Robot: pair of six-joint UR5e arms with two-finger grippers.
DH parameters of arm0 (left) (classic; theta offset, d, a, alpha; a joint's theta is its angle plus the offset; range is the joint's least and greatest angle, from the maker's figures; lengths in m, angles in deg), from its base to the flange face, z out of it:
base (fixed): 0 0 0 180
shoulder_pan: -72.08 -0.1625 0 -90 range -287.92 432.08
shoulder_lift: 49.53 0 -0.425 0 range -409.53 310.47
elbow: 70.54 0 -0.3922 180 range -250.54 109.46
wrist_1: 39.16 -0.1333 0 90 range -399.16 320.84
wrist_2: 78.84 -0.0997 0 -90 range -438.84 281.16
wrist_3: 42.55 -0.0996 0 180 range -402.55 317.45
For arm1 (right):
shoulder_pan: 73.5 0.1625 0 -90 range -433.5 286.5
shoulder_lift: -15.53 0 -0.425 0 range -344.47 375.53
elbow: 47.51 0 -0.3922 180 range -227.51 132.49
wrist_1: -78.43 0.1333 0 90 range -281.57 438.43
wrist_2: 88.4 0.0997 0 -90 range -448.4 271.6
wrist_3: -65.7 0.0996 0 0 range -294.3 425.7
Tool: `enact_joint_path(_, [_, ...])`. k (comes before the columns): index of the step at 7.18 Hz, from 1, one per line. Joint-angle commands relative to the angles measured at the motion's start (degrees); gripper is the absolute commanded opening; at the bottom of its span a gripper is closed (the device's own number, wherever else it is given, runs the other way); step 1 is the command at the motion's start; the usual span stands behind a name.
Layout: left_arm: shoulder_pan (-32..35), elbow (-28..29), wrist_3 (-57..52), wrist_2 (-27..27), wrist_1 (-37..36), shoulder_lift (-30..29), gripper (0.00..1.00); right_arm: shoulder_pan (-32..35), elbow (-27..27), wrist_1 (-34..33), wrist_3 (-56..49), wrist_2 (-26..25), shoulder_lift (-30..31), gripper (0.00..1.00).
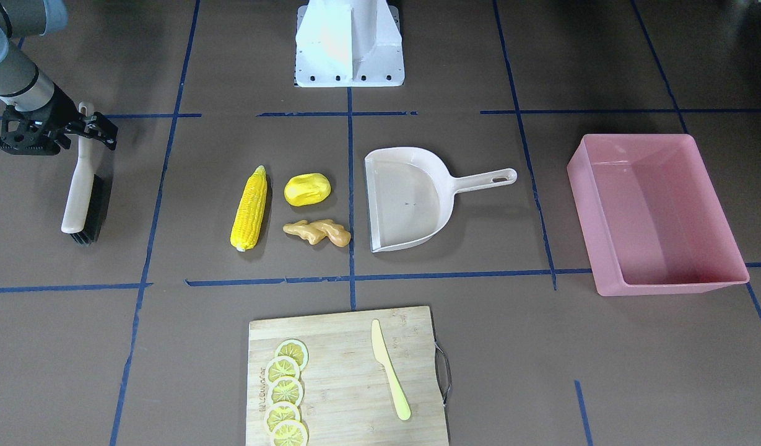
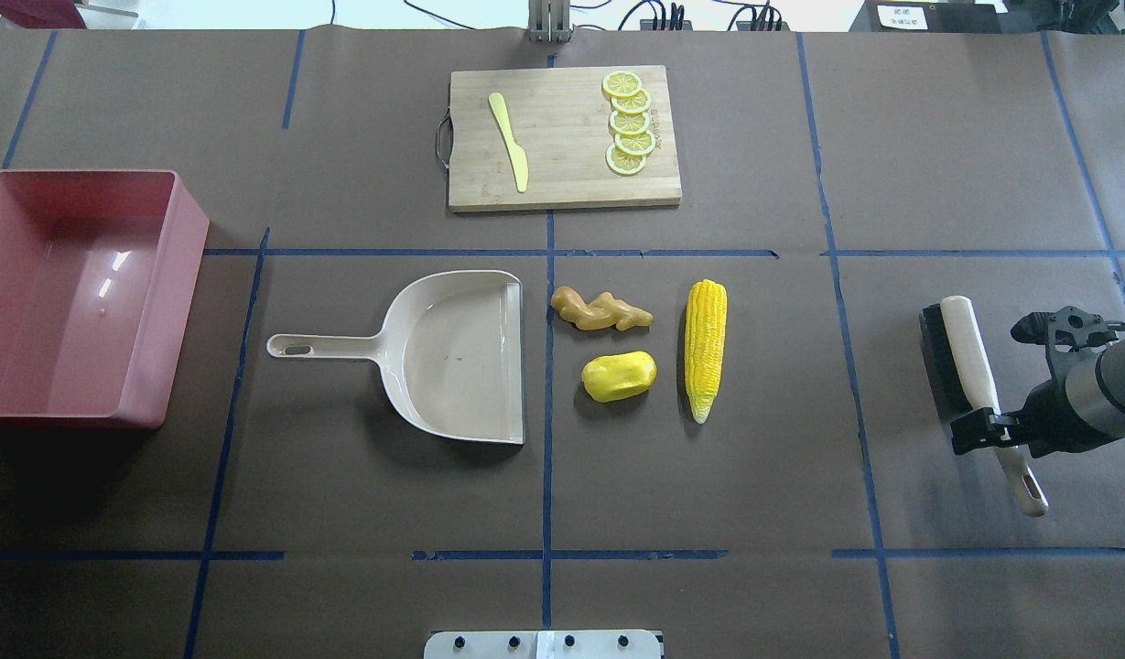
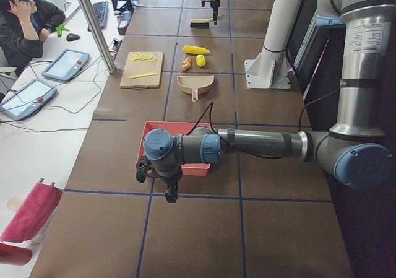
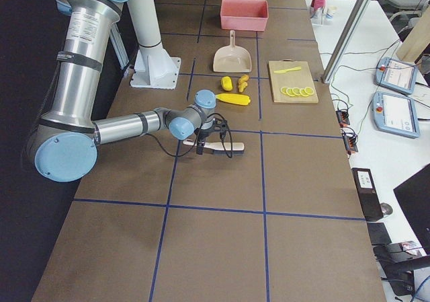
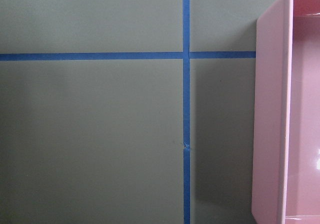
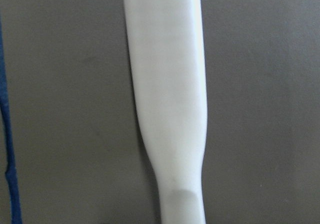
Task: Sweep and dump trash into bin
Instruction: 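Reach the right gripper down and grasp the white brush handle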
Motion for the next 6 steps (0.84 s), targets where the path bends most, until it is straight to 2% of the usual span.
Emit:
enact_joint_path(1, [-0.09,-0.61,0.15,0.0,0.07,-0.05,1.0,-0.08,0.21,-0.08,0.0,0.34,-0.25,0.71])
enact_joint_path(2, [-0.09,-0.96,0.16,-0.09,0.07,-0.05,1.0,0.01,0.21,-0.26,-0.09,0.51,0.01,0.4])
enact_joint_path(3, [-0.09,-1.05,0.33,-0.09,0.34,-0.14,1.0,0.19,0.03,-0.26,-0.44,0.6,0.1,0.2])
enact_joint_path(5, [-0.09,-1.05,0.33,-0.09,0.43,-0.23,1.0,0.62,-0.23,-0.26,-0.71,0.6,0.63,0.0])
enact_joint_path(6, [-0.09,-1.14,-0.02,0.0,0.95,-0.4,1.0,1.06,-0.58,-0.26,-0.71,0.69,0.63,0.0])
